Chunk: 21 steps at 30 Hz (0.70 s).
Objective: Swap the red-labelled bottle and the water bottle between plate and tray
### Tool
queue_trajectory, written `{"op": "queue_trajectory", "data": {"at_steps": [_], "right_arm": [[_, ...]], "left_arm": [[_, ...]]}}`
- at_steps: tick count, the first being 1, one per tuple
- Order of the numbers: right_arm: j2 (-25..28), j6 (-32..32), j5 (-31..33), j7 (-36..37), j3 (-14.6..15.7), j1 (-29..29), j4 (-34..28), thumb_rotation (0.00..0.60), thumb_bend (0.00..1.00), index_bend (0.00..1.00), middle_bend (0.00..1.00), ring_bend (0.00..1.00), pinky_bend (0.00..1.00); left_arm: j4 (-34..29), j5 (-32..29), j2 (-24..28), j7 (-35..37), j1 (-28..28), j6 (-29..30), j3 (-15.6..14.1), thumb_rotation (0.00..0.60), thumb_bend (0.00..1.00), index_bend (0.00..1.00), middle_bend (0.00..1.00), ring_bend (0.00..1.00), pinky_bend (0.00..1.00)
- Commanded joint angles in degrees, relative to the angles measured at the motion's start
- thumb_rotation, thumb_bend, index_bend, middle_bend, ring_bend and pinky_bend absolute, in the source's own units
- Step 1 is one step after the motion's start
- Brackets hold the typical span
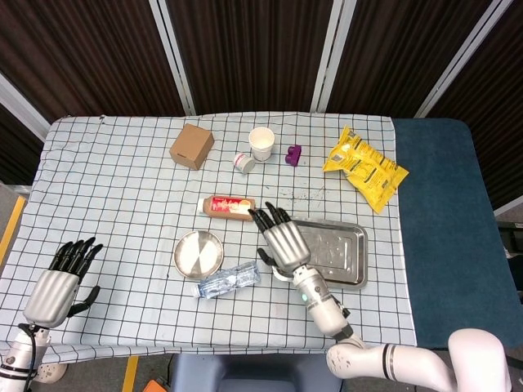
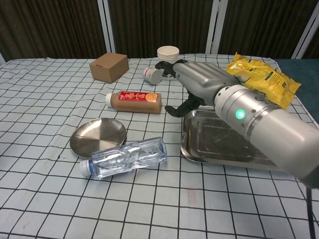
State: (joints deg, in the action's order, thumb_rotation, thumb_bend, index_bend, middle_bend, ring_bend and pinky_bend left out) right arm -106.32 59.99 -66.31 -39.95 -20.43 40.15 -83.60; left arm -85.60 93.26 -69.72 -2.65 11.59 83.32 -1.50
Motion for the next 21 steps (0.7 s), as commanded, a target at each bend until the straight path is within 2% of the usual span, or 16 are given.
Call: {"op": "queue_trajectory", "data": {"at_steps": [1,6,10,13,16,18,21], "right_arm": [[-4.15,-3.23,6.88,-2.63,-4.96,6.35,8.75,0.600,0.37,0.00,0.14,0.02,0.16],[-11.19,-8.39,15.53,-5.05,-10.31,16.24,21.35,0.600,0.31,0.00,0.10,0.00,0.13],[-15.73,-11.57,19.26,-6.60,-11.72,22.91,31.74,0.600,0.30,0.00,0.10,0.00,0.13],[-18.03,-13.48,20.09,-4.21,-12.26,25.67,37.37,0.600,0.30,0.02,0.10,0.00,0.13],[-19.61,-14.76,19.85,-1.24,-12.73,27.99,42.05,0.600,0.30,0.09,0.11,0.00,0.15],[-20.80,-15.69,20.76,-1.65,-12.94,29.78,45.87,0.600,0.30,0.18,0.16,0.02,0.21],[-22.08,-17.24,22.74,-2.50,-13.89,32.19,49.99,0.600,0.30,0.25,0.20,0.04,0.23]], "left_arm": [[0.05,-0.23,-0.17,-0.03,0.18,-0.55,0.05,0.600,0.41,0.00,0.00,0.00,0.07],[0.80,-1.94,-0.22,0.39,0.34,-1.48,0.83,0.600,0.41,0.00,0.00,0.00,0.07],[1.47,-3.26,-0.08,1.24,0.47,-2.14,1.47,0.600,0.41,0.00,0.00,0.00,0.07],[2.06,-4.75,0.20,2.31,0.49,-2.78,2.08,0.600,0.41,0.00,0.00,0.00,0.07],[2.43,-5.56,0.45,2.71,0.33,-2.79,2.49,0.600,0.41,0.00,0.00,0.00,0.07],[2.59,-6.02,0.61,2.75,0.28,-2.95,2.67,0.600,0.43,0.00,0.01,0.00,0.07],[2.68,-6.68,0.58,2.22,0.19,-2.89,3.08,0.600,0.44,0.00,0.02,0.00,0.07]]}}
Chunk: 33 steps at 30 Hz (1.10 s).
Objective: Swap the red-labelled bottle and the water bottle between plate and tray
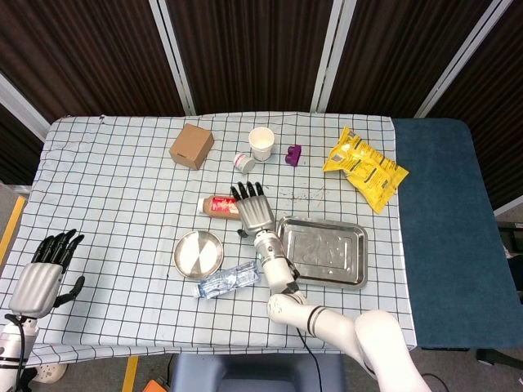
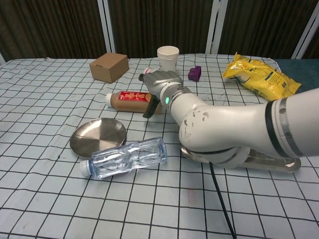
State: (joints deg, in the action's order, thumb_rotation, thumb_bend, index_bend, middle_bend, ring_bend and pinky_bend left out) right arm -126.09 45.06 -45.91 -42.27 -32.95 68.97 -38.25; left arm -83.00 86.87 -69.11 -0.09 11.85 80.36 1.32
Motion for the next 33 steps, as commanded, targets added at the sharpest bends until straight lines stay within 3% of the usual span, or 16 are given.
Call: {"op": "queue_trajectory", "data": {"at_steps": [1,6,15,24,30,33], "right_arm": [[-2.60,-2.65,2.67,-0.06,-1.64,4.00,5.67,0.600,0.30,0.25,0.20,0.04,0.24],[-3.91,-5.00,4.82,0.81,-3.27,7.39,10.69,0.600,0.30,0.27,0.22,0.05,0.27],[-3.91,-6.66,9.25,1.87,-1.88,10.06,14.35,0.600,0.39,0.37,0.31,0.13,0.35],[-3.91,-6.11,10.71,3.80,1.89,10.35,15.32,0.600,0.43,0.59,0.52,0.48,0.70],[-3.91,-4.41,9.32,6.04,3.66,10.18,15.38,0.600,0.45,0.77,0.67,0.63,0.86],[-3.49,-0.13,5.91,9.54,4.67,9.60,15.06,0.600,0.47,0.88,0.76,0.73,0.96]], "left_arm": [[0.06,-0.36,-0.07,-0.47,-0.11,0.18,0.33,0.600,0.44,0.00,0.02,0.00,0.07],[0.09,-0.32,-0.21,-0.65,-0.13,0.20,0.40,0.600,0.44,0.00,0.02,0.00,0.07],[0.30,-0.95,-0.16,-0.36,-0.06,-0.34,0.69,0.600,0.44,0.00,0.02,0.00,0.07],[0.42,-1.36,-0.29,-0.65,0.20,-1.17,0.77,0.600,0.44,0.00,0.02,0.00,0.07],[0.24,-1.05,-0.29,-0.82,0.17,-0.90,0.76,0.600,0.44,0.00,0.02,0.00,0.07],[0.16,-0.71,-0.18,-0.57,0.15,-0.63,0.73,0.600,0.44,0.00,0.02,0.00,0.07]]}}
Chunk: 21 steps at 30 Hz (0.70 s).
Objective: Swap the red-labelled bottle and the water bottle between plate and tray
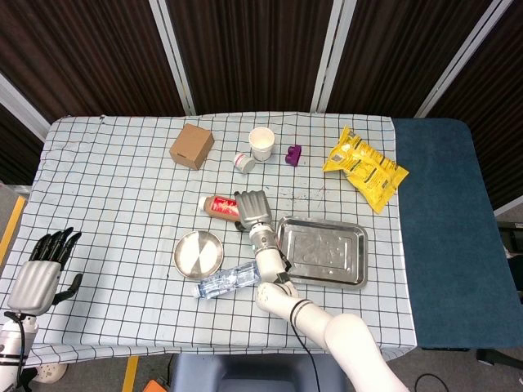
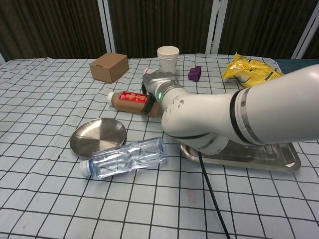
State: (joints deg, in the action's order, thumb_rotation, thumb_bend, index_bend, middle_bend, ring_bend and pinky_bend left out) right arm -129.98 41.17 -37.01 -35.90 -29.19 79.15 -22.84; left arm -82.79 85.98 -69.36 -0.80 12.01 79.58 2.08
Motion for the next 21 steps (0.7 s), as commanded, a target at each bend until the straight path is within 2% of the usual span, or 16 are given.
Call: {"op": "queue_trajectory", "data": {"at_steps": [1,6,8,10,12,16,18,21], "right_arm": [[1.12,5.47,-4.75,5.35,1.37,-1.58,-1.60,0.600,0.47,0.90,0.78,0.75,0.97],[7.76,13.14,-9.90,10.24,2.59,-7.88,-13.02,0.600,0.48,0.92,0.80,0.77,1.00],[12.39,16.61,-11.38,10.06,3.28,-11.69,-21.36,0.600,0.48,0.93,0.80,0.78,1.00],[18.35,20.22,-13.02,9.43,4.68,-16.44,-32.28,0.600,0.48,0.93,0.80,0.78,1.00],[25.15,23.96,-14.97,8.75,6.98,-21.85,-44.08,0.600,0.48,0.93,0.81,0.78,1.00],[37.76,29.73,-19.39,11.53,11.63,-31.90,-62.92,0.600,0.48,0.93,0.81,0.78,1.00],[43.46,32.30,-22.94,15.43,14.33,-36.81,-68.89,0.600,0.48,0.93,0.81,0.78,1.00],[49.51,35.12,-28.49,22.33,18.07,-42.64,-72.66,0.600,0.48,0.93,0.81,0.78,1.00]], "left_arm": [[-0.09,0.43,0.11,0.26,-0.04,0.31,-0.08,0.600,0.44,0.00,0.02,0.00,0.07],[-0.61,1.79,0.18,0.23,-0.18,1.17,-0.52,0.600,0.44,0.00,0.02,0.00,0.07],[-0.94,2.54,0.16,-0.06,-0.25,1.54,-0.83,0.600,0.44,0.00,0.02,0.00,0.07],[-1.27,3.36,0.12,-0.35,-0.33,2.07,-1.08,0.600,0.44,0.00,0.02,0.00,0.07],[-1.46,4.01,0.01,-0.75,-0.38,2.40,-1.32,0.600,0.44,0.00,0.02,0.00,0.07],[-1.80,4.89,-0.31,-1.61,-0.43,2.68,-1.74,0.600,0.44,0.00,0.02,0.00,0.07],[-2.01,5.30,-0.54,-2.14,-0.42,2.62,-2.03,0.600,0.44,0.00,0.02,0.00,0.07],[-2.18,5.62,-1.04,-3.18,-0.25,2.12,-2.35,0.600,0.44,0.00,0.02,0.00,0.07]]}}
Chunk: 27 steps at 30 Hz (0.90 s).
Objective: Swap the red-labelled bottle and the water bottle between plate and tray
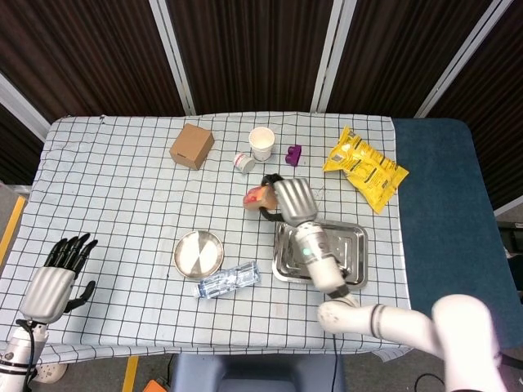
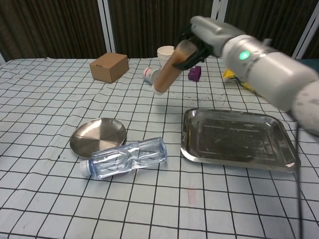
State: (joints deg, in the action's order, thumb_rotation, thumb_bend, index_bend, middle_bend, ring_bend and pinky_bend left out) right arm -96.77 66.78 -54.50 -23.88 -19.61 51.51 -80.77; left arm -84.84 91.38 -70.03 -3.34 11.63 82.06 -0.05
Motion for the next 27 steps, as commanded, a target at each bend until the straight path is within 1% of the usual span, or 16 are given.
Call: {"op": "queue_trajectory", "data": {"at_steps": [1,3,5,6,10,15,17,20,22,25,27], "right_arm": [[17.52,10.17,-12.45,12.41,9.47,-16.45,-14.98,0.600,0.48,0.94,0.81,0.78,1.00],[19.77,10.88,-15.17,17.26,11.55,-19.27,-15.01,0.600,0.48,0.94,0.81,0.78,1.00],[21.09,10.83,-17.17,20.48,13.40,-21.14,-14.34,0.600,0.48,0.94,0.81,0.78,1.00],[21.43,11.03,-18.71,22.49,14.46,-22.20,-13.55,0.600,0.48,0.94,0.81,0.78,1.00],[20.83,12.50,-23.75,28.23,16.77,-24.78,-11.20,0.600,0.48,0.94,0.81,0.78,1.00],[18.27,13.79,-27.86,33.34,18.33,-26.98,-7.27,0.600,0.48,0.94,0.81,0.78,1.00],[16.62,13.29,-27.91,35.56,18.23,-27.34,-5.13,0.600,0.48,0.94,0.81,0.78,1.00],[13.31,10.94,-26.75,41.17,17.55,-27.46,-1.11,0.600,0.48,0.94,0.81,0.77,0.98],[10.86,9.17,-26.42,43.94,17.50,-27.43,2.33,0.600,0.48,0.94,0.81,0.76,0.95],[8.24,6.52,-26.87,45.62,18.05,-27.03,6.85,0.600,0.48,0.92,0.81,0.71,0.89],[7.96,5.22,-28.58,46.91,18.98,-26.59,8.72,0.600,0.48,0.85,0.80,0.66,0.81]], "left_arm": [[-0.18,0.30,-0.53,-0.93,0.21,-0.56,-0.31,0.600,0.44,0.00,0.02,0.00,0.07],[-0.33,0.43,-0.89,-1.50,0.36,-0.92,-0.47,0.600,0.44,0.00,0.02,0.00,0.07],[-0.40,0.61,-1.21,-2.01,0.49,-1.16,-0.58,0.600,0.44,0.00,0.02,0.00,0.07],[-0.39,0.79,-1.39,-2.39,0.59,-1.34,-0.69,0.600,0.44,0.00,0.02,0.00,0.07],[-0.38,1.00,-1.88,-3.13,0.90,-2.06,-0.97,0.600,0.44,0.00,0.02,0.00,0.07],[-0.15,1.25,-2.11,-3.17,1.12,-2.28,-1.09,0.600,0.44,0.00,0.02,0.00,0.07],[-0.07,1.31,-2.15,-3.12,1.14,-2.27,-1.13,0.600,0.44,0.00,0.02,0.00,0.07],[-0.08,1.45,-2.16,-3.10,1.18,-2.29,-1.25,0.600,0.44,0.00,0.02,0.00,0.07],[-0.15,1.62,-2.15,-3.24,1.13,-2.23,-1.40,0.600,0.44,0.00,0.02,0.00,0.07],[-0.26,1.89,-2.15,-3.40,1.11,-2.20,-1.62,0.600,0.44,0.00,0.02,0.00,0.07],[-0.27,1.81,-2.17,-3.54,1.11,-2.35,-1.68,0.600,0.44,0.00,0.02,0.00,0.07]]}}
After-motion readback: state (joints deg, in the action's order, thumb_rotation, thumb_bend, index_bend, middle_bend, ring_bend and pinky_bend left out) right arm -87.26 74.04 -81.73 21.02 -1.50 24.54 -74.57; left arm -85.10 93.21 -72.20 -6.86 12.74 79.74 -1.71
